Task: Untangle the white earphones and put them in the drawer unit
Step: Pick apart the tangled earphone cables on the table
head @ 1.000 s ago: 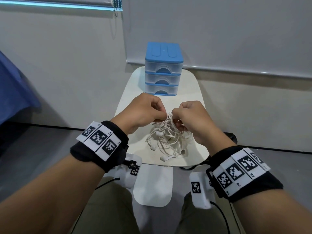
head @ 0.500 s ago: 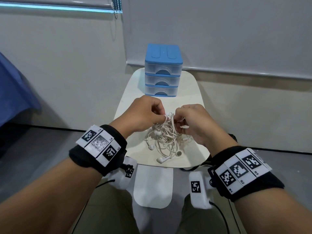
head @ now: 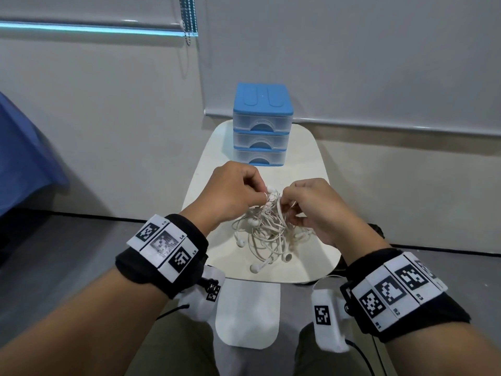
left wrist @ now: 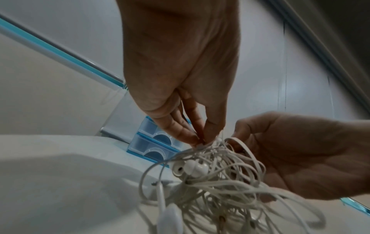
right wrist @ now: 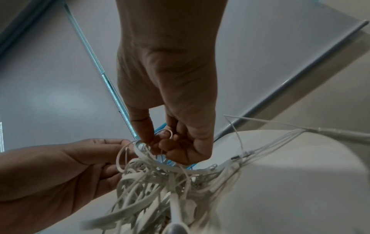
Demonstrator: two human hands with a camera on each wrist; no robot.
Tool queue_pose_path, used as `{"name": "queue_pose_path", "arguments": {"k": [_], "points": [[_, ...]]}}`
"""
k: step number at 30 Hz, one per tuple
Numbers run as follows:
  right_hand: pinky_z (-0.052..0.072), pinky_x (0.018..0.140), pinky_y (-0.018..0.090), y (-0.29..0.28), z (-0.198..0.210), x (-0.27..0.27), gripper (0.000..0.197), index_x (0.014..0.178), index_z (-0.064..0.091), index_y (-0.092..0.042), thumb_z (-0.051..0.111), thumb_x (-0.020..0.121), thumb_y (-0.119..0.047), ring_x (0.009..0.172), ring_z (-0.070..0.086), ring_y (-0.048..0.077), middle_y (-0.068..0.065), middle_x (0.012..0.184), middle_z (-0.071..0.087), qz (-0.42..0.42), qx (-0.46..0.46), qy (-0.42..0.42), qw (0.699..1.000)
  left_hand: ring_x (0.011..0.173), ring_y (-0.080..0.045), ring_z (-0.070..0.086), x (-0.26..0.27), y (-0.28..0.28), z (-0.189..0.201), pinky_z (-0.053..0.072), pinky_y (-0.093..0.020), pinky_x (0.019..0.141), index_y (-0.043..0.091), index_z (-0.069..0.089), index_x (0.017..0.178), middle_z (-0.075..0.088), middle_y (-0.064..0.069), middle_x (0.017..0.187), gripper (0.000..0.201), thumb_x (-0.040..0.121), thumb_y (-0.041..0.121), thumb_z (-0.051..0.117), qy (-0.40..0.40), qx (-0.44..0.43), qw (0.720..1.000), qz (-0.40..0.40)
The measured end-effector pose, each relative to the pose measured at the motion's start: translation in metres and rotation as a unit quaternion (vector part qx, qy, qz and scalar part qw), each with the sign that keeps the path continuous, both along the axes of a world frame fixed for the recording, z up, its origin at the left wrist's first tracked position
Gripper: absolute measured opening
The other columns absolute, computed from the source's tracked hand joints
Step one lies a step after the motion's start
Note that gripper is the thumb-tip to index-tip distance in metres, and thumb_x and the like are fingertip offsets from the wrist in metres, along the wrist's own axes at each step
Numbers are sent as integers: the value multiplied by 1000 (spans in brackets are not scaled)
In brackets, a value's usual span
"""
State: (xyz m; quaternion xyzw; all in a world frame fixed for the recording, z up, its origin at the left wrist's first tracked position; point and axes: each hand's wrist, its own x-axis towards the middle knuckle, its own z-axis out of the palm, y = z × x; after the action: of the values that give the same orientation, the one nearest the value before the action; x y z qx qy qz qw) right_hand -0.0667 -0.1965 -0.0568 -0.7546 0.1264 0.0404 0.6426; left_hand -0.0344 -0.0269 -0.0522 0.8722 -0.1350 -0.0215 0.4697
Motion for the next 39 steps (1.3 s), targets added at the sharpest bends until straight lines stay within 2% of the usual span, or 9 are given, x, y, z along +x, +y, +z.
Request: {"name": "queue_pose_path", "arguments": {"k": [6,10,13,20,23,26,30,34,39], "points": [[38,54,28,-3,3,-1,12,74,56,-4,55,82,6,54,40,20,11,61,50,14,21,13,1000,57,-6,63,-7,-7,-2,50,-17,65,18,68,91,76,0,83,25,76,0,75,-1,-20,1000,-20],[40,56,29,-2,2,-2,13,80,61,-3,53,80,7,54,40,21,11,59,49,8,39,13,999,68,-9,71,-8,-11,-5,55,-22,70,21,74,88,76,5,76,20,77,4,73,-36,5,999,-14],[43,57,29,-2,1,-2,13,79,60,-4,52,80,6,54,41,20,7,57,49,5,39,16,999,62,-4,65,-8,-11,-8,52,-24,68,20,76,86,73,7,67,20,78,2,71,-17,-5,1000,-12],[43,58,30,-3,1,-2,15,73,55,-5,52,83,6,54,42,19,4,55,48,3,43,8,999,64,-11,64,-4,-9,-9,52,-27,66,14,75,77,74,-5,73,11,81,4,76,16,-68,998,2],[42,59,32,-3,2,-1,13,78,57,-5,53,85,6,55,42,19,4,55,47,-2,48,1,999,67,-12,64,-3,-7,-7,53,-27,67,8,73,81,75,-7,75,7,84,2,75,50,-93,994,-6],[42,59,32,-3,1,-1,12,82,59,-5,54,86,5,55,42,19,4,54,48,0,47,-1,999,63,-9,60,2,-3,-5,46,-15,59,8,71,80,71,1,70,10,86,0,72,95,-124,988,-8],[44,57,30,-2,0,0,13,80,57,-5,56,88,5,53,42,18,4,54,49,3,35,6,999,62,-9,57,6,1,-3,42,-21,60,13,69,77,70,2,71,15,89,4,69,148,-126,981,-24],[45,54,28,-3,0,1,10,87,61,-4,57,89,5,55,44,18,13,71,50,7,19,5,1000,65,-11,59,7,3,-3,41,-22,58,14,69,79,69,-1,76,18,92,3,67,213,-173,961,-45],[45,54,28,-3,0,0,11,87,61,-3,57,93,5,54,47,16,12,68,55,20,17,-4,1000,70,-13,60,7,5,-3,49,-23,64,9,71,105,70,-5,81,20,90,-4,70,199,-164,964,-68]]}}
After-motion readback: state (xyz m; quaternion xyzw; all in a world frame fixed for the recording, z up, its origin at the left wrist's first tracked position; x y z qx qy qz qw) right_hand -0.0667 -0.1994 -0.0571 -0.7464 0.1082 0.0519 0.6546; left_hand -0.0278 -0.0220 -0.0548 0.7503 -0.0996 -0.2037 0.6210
